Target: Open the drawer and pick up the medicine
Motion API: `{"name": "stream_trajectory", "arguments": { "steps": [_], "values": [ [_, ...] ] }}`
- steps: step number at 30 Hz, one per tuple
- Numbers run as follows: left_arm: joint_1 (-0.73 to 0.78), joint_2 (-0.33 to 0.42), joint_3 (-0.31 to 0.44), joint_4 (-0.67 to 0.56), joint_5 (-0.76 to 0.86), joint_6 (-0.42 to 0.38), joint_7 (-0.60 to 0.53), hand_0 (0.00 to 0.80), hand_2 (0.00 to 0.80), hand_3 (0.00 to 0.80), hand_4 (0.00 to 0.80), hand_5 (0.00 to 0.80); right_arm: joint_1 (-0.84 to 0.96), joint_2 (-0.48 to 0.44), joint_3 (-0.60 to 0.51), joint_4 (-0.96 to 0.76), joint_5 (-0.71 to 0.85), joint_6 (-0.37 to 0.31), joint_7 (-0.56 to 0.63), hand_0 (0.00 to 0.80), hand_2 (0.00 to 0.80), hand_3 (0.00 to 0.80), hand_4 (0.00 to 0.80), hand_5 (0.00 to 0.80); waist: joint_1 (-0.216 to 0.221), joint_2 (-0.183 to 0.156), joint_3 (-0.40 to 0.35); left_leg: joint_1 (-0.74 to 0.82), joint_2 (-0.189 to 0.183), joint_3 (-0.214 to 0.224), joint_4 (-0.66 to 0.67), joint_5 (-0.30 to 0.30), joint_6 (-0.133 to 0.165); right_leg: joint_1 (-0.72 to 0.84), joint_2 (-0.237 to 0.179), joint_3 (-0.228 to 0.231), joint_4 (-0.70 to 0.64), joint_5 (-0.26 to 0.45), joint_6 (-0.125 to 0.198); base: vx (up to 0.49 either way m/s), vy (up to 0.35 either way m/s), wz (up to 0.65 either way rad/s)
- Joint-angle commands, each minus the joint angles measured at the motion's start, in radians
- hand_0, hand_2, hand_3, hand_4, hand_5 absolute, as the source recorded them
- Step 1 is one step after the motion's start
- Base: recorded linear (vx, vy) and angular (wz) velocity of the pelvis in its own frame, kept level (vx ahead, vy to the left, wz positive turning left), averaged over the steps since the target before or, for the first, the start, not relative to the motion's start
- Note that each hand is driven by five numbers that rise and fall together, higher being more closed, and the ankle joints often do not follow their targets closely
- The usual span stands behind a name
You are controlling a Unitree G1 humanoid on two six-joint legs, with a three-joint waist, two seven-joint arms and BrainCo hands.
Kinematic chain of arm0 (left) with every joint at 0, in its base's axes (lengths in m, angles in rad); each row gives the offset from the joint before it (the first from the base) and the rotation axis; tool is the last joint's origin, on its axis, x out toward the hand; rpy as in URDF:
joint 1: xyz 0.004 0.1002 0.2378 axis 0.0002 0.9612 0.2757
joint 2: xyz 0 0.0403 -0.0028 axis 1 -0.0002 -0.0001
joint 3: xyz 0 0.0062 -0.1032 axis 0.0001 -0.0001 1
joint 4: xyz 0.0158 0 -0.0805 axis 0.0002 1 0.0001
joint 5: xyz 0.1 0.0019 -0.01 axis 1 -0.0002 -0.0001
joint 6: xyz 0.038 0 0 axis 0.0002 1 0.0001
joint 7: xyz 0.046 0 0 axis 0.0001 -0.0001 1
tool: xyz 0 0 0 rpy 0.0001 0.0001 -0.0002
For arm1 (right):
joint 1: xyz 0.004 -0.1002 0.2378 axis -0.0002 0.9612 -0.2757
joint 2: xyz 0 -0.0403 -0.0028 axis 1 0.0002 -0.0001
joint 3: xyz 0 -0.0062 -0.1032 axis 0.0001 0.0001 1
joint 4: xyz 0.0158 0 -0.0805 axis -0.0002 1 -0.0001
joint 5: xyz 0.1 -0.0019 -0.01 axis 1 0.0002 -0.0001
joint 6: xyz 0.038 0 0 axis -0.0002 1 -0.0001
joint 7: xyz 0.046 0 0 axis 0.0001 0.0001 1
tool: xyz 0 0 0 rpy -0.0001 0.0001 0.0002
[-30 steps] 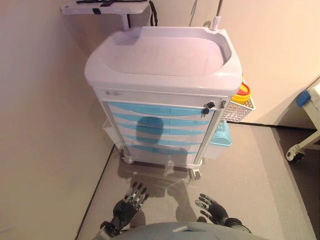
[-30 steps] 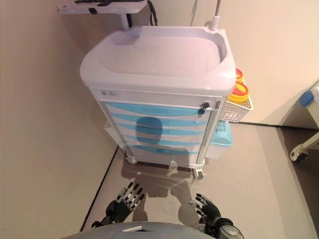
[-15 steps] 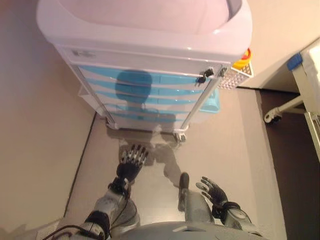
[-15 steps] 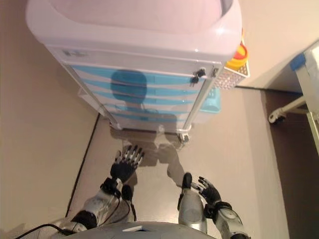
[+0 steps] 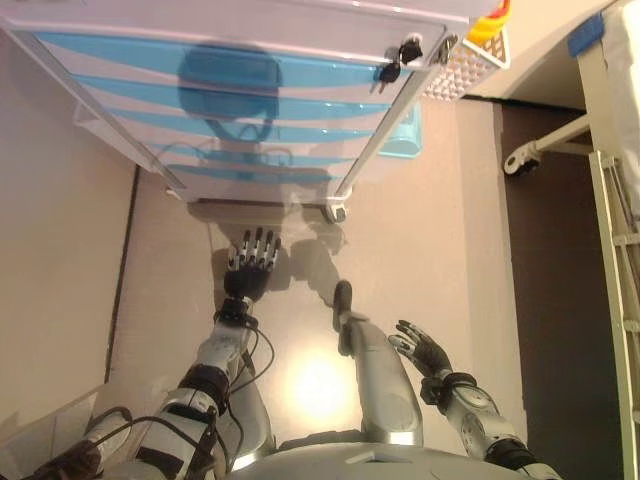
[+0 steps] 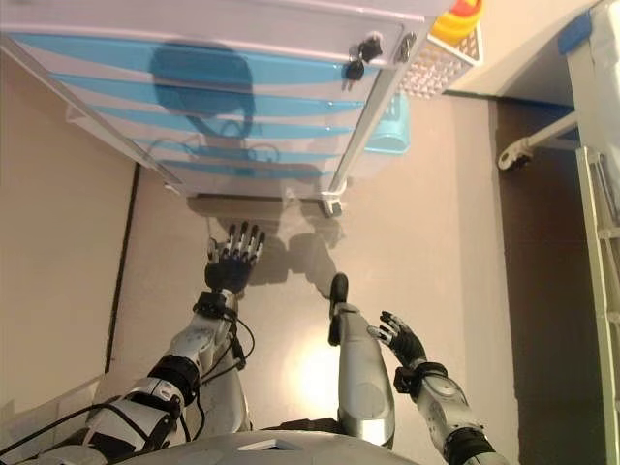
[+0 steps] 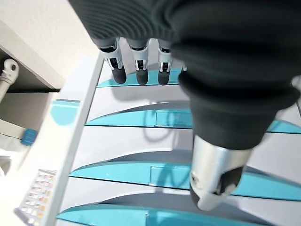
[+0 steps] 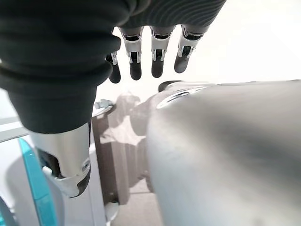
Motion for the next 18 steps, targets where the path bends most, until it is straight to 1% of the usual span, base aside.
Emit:
{"name": "stream_trajectory", "arguments": {
  "steps": [1,3,9,15,18],
  "values": [
    [-0.032,0.034,0.014,-0.083,-0.046,-0.026,-0.009,0.000,0.000,0.000,0.000,0.000,0.053,-0.034,0.038,-0.098,0.041,-0.003,0.020,0.000,0.000,0.000,0.000,0.000,-0.009,-0.013,-0.030,-0.033,-0.006,-0.006,0.058,-0.023,0.081,-0.017,0.002,0.024,0.092,-0.039,0.057,0.007,-0.054,-0.01],
    [-0.065,0.052,0.025,-0.082,-0.051,-0.034,-0.007,0.000,0.000,0.000,0.000,0.000,0.049,-0.038,0.045,-0.107,0.049,0.001,0.021,0.000,0.000,0.000,0.000,0.000,-0.011,-0.020,-0.024,-0.044,-0.003,-0.010,0.063,-0.020,0.079,-0.024,0.007,0.023,0.097,-0.041,0.056,0.006,-0.052,0.00],
    [-0.179,0.137,0.065,-0.091,-0.061,-0.060,0.011,0.000,0.000,0.000,0.000,0.000,0.070,-0.060,0.071,-0.168,0.064,0.020,0.023,0.000,0.000,0.000,0.000,0.000,-0.026,-0.044,-0.008,-0.067,0.012,-0.012,0.080,-0.020,0.074,-0.029,0.023,0.015,0.101,-0.046,0.048,0.025,-0.048,-0.03],
    [-0.300,0.223,0.096,-0.092,-0.083,-0.077,0.042,0.000,0.000,0.000,0.000,0.000,0.090,-0.071,0.082,-0.177,0.071,0.009,0.046,0.000,0.000,0.000,0.000,0.000,-0.039,-0.060,0.004,-0.077,0.025,-0.009,0.087,-0.024,0.070,-0.020,0.035,0.011,0.089,-0.050,0.039,0.017,-0.038,-0.03],
    [-0.355,0.260,0.092,-0.080,-0.074,-0.089,0.064,0.000,0.000,0.000,0.000,0.000,0.091,-0.075,0.093,-0.179,0.075,0.003,0.046,0.000,0.000,0.000,0.000,0.000,-0.046,-0.063,0.005,-0.079,0.031,-0.004,0.091,-0.026,0.067,-0.015,0.039,0.008,0.081,-0.050,0.035,0.000,0.000,0.00]
  ]
}}
